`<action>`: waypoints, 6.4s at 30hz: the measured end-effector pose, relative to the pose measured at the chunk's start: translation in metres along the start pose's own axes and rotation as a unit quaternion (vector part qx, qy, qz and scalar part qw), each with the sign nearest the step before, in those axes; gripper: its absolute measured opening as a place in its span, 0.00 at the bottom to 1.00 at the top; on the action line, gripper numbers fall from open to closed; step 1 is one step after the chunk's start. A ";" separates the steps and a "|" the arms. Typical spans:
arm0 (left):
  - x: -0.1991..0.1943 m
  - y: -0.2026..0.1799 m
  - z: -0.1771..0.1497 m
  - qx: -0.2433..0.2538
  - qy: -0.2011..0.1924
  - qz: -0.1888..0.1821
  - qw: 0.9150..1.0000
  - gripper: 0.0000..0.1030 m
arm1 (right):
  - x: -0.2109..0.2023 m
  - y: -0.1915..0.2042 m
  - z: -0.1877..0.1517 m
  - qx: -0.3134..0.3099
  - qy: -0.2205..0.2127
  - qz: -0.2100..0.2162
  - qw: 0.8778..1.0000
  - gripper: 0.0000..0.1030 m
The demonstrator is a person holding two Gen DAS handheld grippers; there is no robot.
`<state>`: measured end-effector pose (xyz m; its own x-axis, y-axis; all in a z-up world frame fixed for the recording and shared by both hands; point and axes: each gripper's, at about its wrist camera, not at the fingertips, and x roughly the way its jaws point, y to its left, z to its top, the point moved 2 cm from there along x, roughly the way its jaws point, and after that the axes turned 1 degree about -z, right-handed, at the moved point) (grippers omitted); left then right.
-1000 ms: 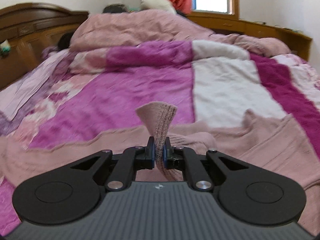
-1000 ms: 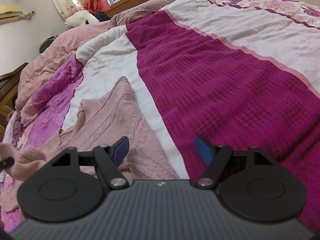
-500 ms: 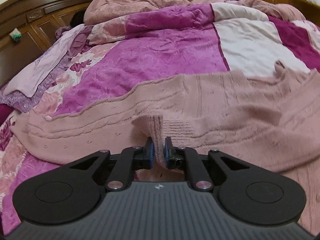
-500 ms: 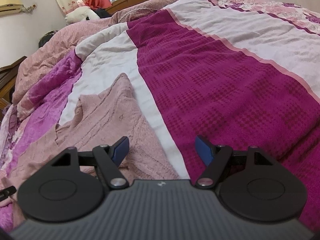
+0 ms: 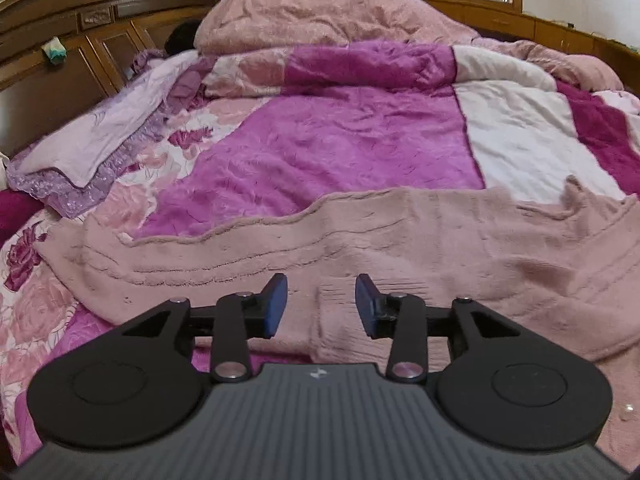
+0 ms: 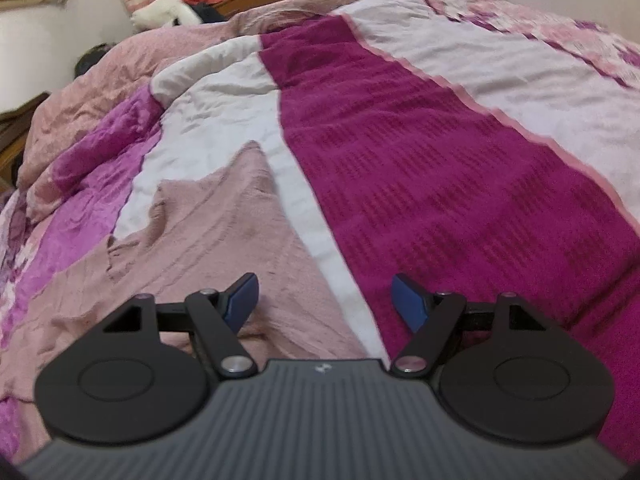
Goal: Fold small clothes
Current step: 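Grasp the cardigan hem with the right gripper while the left gripper grasps it too, then lift the hem with both grippers and fold it up toward the collar, then open both grippers to release the folded hem and withdraw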
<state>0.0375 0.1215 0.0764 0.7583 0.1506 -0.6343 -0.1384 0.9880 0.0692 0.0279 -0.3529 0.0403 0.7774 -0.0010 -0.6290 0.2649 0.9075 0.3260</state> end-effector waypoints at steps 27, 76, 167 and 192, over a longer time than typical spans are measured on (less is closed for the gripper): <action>0.057 0.001 -0.007 -0.064 0.055 -0.089 0.992 0.45 | 0.095 0.065 0.054 -0.168 0.003 0.054 0.984 0.72; 0.064 -0.059 0.028 -0.014 -0.044 -0.083 0.995 0.10 | 0.095 0.028 0.089 -0.118 -0.032 0.056 0.991 0.12; 0.038 -0.059 0.058 0.021 0.048 -0.089 0.995 0.46 | -0.011 0.035 0.060 -0.216 0.075 0.051 0.972 0.50; 0.111 -0.137 0.053 0.039 0.073 -0.132 0.988 0.47 | 0.174 0.159 0.095 -0.341 0.141 0.142 0.918 0.49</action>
<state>0.1744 0.0045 0.0377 0.6607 -0.1146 -0.7418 0.1063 0.9926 -0.0586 0.2595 -0.2489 0.0492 0.5557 0.2971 -0.7765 -0.4194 0.9066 0.0467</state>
